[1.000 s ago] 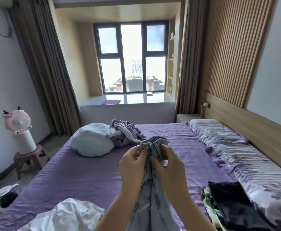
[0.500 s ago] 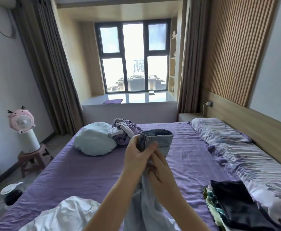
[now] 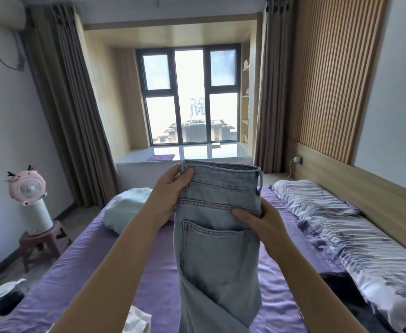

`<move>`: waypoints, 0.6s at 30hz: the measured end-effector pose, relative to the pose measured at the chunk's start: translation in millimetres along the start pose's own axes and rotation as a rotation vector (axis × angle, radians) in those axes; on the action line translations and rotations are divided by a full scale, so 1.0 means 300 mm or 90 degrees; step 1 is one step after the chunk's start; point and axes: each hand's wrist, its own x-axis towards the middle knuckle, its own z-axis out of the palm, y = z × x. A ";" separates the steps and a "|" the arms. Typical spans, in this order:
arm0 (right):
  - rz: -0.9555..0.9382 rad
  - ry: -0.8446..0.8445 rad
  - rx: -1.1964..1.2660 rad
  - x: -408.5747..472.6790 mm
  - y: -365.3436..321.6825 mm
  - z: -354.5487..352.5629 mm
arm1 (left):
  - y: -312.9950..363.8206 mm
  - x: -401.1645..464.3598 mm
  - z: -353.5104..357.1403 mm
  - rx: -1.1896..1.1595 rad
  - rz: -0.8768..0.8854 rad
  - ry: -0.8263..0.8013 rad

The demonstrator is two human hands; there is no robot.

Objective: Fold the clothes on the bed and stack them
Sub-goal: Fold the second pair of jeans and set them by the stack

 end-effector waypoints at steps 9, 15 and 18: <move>-0.106 -0.028 -0.202 0.038 -0.111 0.104 | 0.059 0.021 0.017 0.668 0.305 -0.023; -0.058 -0.028 -0.169 -0.041 -0.049 0.128 | 0.010 0.025 0.034 0.575 0.083 -0.247; 0.006 -0.084 -0.101 -0.098 0.038 0.102 | -0.060 0.003 0.016 0.607 0.100 -0.212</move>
